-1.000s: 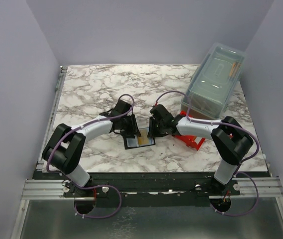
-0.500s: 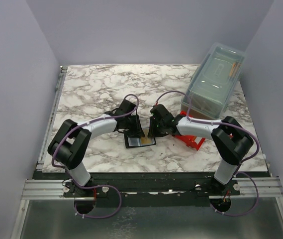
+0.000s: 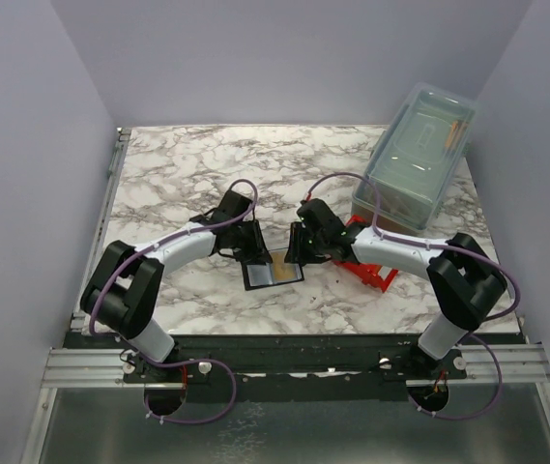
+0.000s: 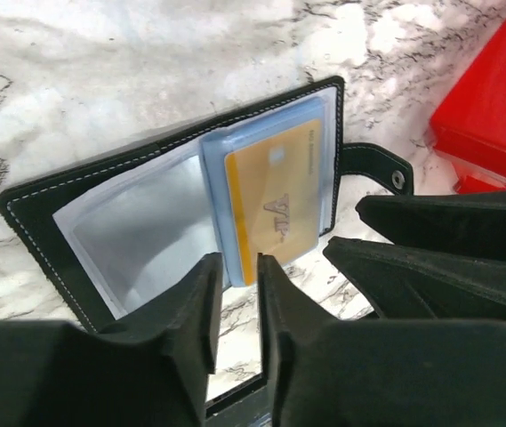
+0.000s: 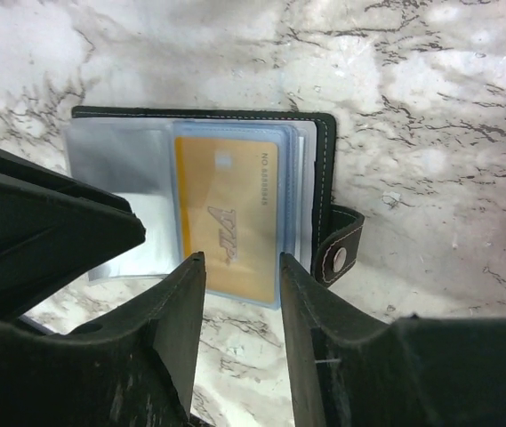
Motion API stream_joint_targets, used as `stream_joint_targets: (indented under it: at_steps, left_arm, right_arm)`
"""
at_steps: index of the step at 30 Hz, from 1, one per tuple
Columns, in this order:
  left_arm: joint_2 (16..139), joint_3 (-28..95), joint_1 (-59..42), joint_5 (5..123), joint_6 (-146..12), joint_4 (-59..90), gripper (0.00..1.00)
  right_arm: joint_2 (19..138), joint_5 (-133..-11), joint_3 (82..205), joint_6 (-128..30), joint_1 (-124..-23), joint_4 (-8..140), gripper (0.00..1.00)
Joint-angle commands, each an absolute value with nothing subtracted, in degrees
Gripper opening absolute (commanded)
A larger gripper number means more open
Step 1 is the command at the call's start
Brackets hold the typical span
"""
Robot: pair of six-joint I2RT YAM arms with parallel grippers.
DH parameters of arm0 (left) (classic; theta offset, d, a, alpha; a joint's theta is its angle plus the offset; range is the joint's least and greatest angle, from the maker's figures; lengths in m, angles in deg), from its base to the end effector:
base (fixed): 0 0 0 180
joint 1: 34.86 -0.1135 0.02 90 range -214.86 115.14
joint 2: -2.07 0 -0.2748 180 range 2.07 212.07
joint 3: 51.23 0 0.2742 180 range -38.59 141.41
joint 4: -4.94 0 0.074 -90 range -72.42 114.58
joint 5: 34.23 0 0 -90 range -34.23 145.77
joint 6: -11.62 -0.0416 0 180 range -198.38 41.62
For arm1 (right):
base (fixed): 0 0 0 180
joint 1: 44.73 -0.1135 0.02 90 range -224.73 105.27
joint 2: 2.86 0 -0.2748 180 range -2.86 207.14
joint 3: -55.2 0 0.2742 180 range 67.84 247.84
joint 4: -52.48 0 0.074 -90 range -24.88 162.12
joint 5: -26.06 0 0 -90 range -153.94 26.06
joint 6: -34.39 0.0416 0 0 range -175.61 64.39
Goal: Put the credit cards into the card holder
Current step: Insert the credit card into the card holder.
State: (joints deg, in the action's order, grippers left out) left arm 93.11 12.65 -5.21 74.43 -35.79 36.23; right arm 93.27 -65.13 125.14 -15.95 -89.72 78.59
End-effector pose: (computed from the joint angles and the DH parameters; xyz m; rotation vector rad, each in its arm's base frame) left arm 0.2787 -0.1740 0.1664 -0.1842 2.7642 -0.8281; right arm 0.2583 0.2594 0.1743 -0.1301 2.5972 0.6178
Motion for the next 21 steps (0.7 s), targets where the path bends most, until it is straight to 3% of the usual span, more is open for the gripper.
stream_joint_targets:
  at_steps: [1, 6, 21]
  left_arm:
    - [92.46, 14.66, -4.92, 78.23, -36.89, 36.98, 0.22]
    - [94.63, 14.89, -4.62, 79.48, -36.81, 35.01, 0.1]
    - [99.39, 10.27, -4.79, 76.77, -36.48, 31.11, 0.06]
  right_arm:
    - [91.54, -66.71, 124.09, -15.19, -89.24, 78.88, 0.41]
    - [92.77, -68.83, 123.48, -15.01, -88.27, 77.02, 0.37]
    - [94.78, -72.78, 121.46, -14.66, -87.0, 73.06, 0.37]
